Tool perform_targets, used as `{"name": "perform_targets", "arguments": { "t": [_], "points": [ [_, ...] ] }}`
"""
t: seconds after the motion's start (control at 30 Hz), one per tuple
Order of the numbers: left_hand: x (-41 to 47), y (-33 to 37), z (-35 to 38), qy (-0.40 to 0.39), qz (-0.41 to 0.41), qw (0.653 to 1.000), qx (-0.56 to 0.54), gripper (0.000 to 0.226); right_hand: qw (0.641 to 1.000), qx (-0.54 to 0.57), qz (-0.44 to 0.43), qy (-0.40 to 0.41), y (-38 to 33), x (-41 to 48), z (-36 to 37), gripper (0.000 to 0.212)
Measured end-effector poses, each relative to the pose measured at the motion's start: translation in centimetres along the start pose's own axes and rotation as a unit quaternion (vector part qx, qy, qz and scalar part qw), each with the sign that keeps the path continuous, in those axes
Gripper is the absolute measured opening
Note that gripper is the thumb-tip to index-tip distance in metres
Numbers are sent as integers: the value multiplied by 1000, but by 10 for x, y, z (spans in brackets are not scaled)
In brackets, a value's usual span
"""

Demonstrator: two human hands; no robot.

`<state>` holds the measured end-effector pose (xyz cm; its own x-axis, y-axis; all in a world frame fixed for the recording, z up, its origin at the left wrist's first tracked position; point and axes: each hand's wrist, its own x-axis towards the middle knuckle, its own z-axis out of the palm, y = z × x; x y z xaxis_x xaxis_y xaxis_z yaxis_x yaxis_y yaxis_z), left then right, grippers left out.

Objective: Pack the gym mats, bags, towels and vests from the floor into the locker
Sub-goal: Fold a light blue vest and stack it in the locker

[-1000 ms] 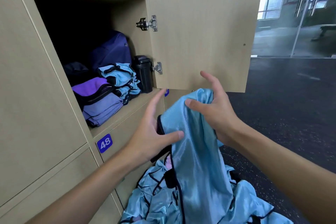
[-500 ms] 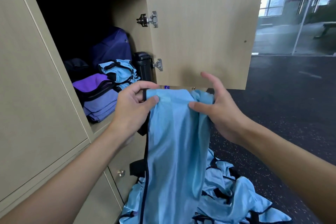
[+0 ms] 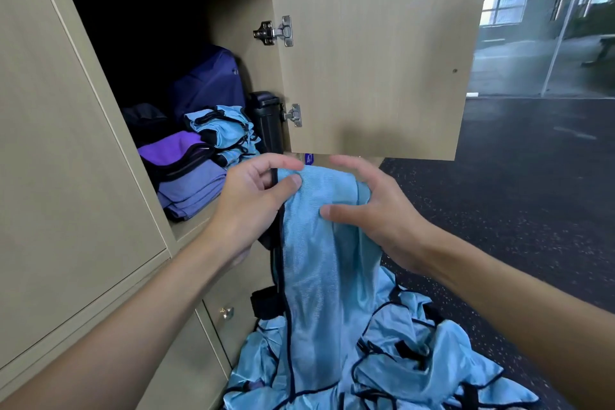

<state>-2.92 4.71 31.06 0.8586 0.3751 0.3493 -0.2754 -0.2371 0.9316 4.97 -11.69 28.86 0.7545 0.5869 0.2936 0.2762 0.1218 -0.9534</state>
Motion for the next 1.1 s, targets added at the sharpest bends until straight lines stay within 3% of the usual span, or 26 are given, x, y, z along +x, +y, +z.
{"name": "perform_targets", "arguments": {
  "t": [0.03, 0.13, 0.23, 0.3, 0.47, 0.57, 0.63, 0.73, 0.9, 1.1],
  "points": [
    [-2, -1, 1, -10, -5, 1000, 6, 21, 1000, 11, 1, 13, -1, 0, 1, 60],
    [-11, -5, 5, -58, -43, 997, 33, 67, 997, 40, 4, 59, -2, 3, 0, 46],
    [-21, -11, 13, -91, -61, 993, 35, 103, 995, 35, 17, 92, -4, 7, -4, 46],
    [-25, -16, 19, -86, -49, 995, 28, 111, 994, 33, 18, 100, -5, 8, -6, 50],
    [-22, -14, 30, -35, -20, 999, -21, 89, 993, 13, 42, 111, -5, 11, -21, 75],
    [-12, -9, 25, 9, -21, 999, -37, 75, 995, -15, 84, 53, -5, 9, -34, 102],
    [-6, -5, 17, 26, -27, 998, -40, 63, 996, -12, 85, 39, -3, 7, -38, 105],
    [1, 1, 3, 9, -36, 998, -41, 46, 992, 7, 77, 103, -3, 10, -43, 86],
    [5, 4, -7, -46, -23, 999, 8, 27, 992, -11, 59, 111, -3, 14, -40, 23],
    [10, 0, -15, -89, -43, 993, 68, 44, 993, -32, 64, 96, -1, 17, -49, 30]
  ]
}}
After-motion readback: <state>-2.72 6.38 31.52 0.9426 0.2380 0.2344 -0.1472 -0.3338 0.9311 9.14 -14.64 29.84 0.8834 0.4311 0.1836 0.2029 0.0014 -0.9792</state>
